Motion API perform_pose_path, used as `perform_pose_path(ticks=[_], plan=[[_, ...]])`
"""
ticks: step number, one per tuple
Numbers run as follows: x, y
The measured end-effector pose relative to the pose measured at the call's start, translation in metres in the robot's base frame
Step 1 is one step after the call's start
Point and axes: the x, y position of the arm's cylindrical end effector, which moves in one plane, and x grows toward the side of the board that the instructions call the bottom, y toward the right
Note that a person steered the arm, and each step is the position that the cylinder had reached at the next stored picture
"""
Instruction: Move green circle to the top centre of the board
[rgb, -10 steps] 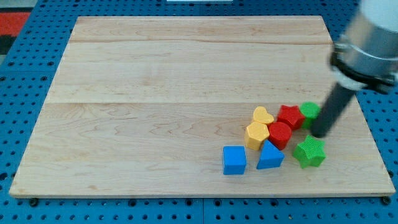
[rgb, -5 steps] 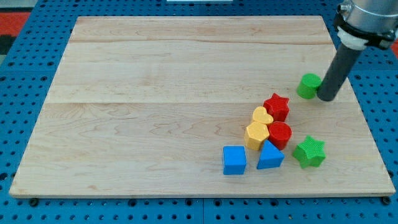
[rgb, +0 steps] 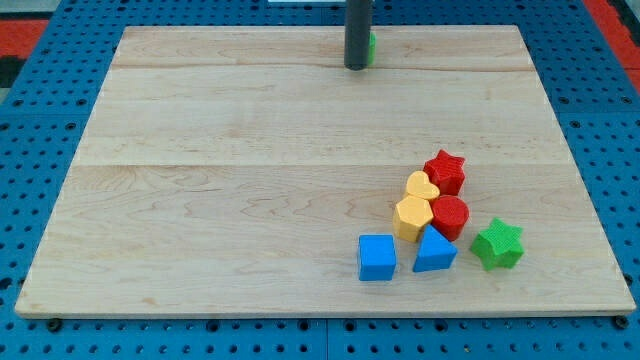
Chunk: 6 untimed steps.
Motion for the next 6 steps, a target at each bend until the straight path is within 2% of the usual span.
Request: perform_pose_path(ticks=[2, 4, 5, 6], plan=[[-0.032, 0.030], [-0.054, -0.028], [0.003, 0.058], [0.105, 0.111]])
